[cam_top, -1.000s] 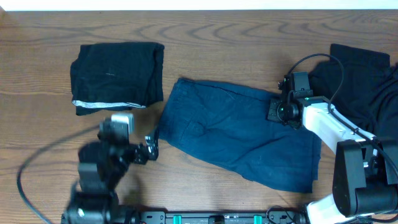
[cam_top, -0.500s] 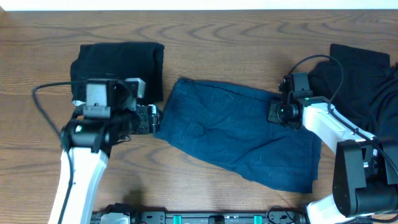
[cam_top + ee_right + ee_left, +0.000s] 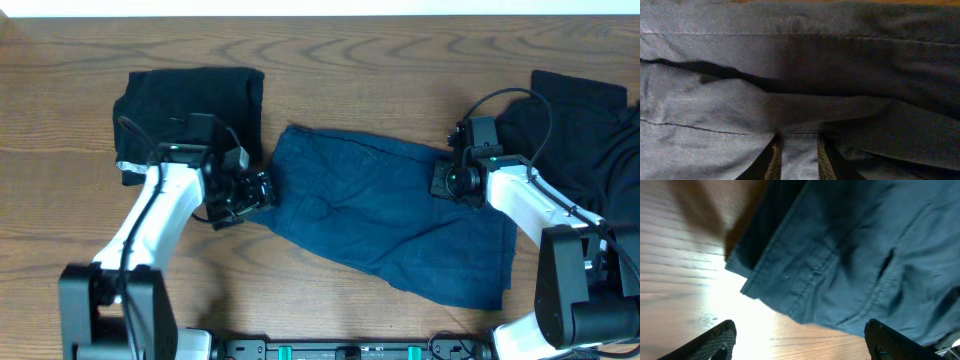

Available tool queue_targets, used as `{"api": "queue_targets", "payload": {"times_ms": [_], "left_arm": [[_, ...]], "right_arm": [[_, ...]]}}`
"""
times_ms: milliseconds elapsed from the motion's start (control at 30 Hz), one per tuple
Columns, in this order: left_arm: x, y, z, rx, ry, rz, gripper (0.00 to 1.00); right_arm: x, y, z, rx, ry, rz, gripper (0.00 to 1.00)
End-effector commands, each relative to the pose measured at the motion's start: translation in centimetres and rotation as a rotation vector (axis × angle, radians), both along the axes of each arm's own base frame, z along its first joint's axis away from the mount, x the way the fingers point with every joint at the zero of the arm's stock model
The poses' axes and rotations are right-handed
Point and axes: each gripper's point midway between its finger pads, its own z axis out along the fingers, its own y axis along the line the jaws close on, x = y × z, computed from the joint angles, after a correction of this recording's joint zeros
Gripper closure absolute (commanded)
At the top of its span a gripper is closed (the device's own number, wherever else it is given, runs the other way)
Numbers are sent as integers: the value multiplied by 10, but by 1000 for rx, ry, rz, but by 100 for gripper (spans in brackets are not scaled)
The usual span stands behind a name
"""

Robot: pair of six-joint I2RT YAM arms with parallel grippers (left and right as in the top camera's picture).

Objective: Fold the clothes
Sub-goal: 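Reach the left gripper to the shorts' left edge and grasp it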

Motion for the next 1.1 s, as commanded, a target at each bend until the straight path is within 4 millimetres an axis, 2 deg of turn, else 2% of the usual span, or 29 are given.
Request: {"api": "queue_targets", "payload": {"times_ms": [0,200,267,300,333,367,433,467,600,733,867,967,1067], "left_arm": [[-9,-13,-14,-6,45,-18,16],[-4,-33,-32,-6,8,-39,16],[-2,-31,-37,33,-1,-24,18],[-2,-29,-40,59,-5,-15,23],[-1,-27,-41,75,-8,-12,34],[-1,-28,-41,74,-12,-14,57],[1,-31,-40,61,-9,12,89],[2,-35,-37,39,-14,11,94],[14,-52,-10,-62,-73,-2,94],[34,-60,26,-107,-210,0,94],[42,-66,53,-144,-312,12,94],[44,-71,62,-156,-350,0,94],[43,-72,60,-155,-346,-5,94]], "right_arm": [[-2,1,-2,-10,6,5,76],[-2,1,-2,-10,7,5,75],[-3,1,-3,-10,10,5,75],[-3,1,-3,-10,10,5,75],[-3,1,-3,-10,10,5,75],[-3,1,-3,-10,10,5,75],[-2,1,-2,-9,9,5,75],[-2,2,-2,-9,8,5,75],[-2,2,-2,-9,6,4,75],[-2,2,-2,-9,6,4,74],[-2,2,-2,-9,8,4,75],[-3,1,-3,-10,10,5,75],[-2,1,-2,-10,9,5,74]]}}
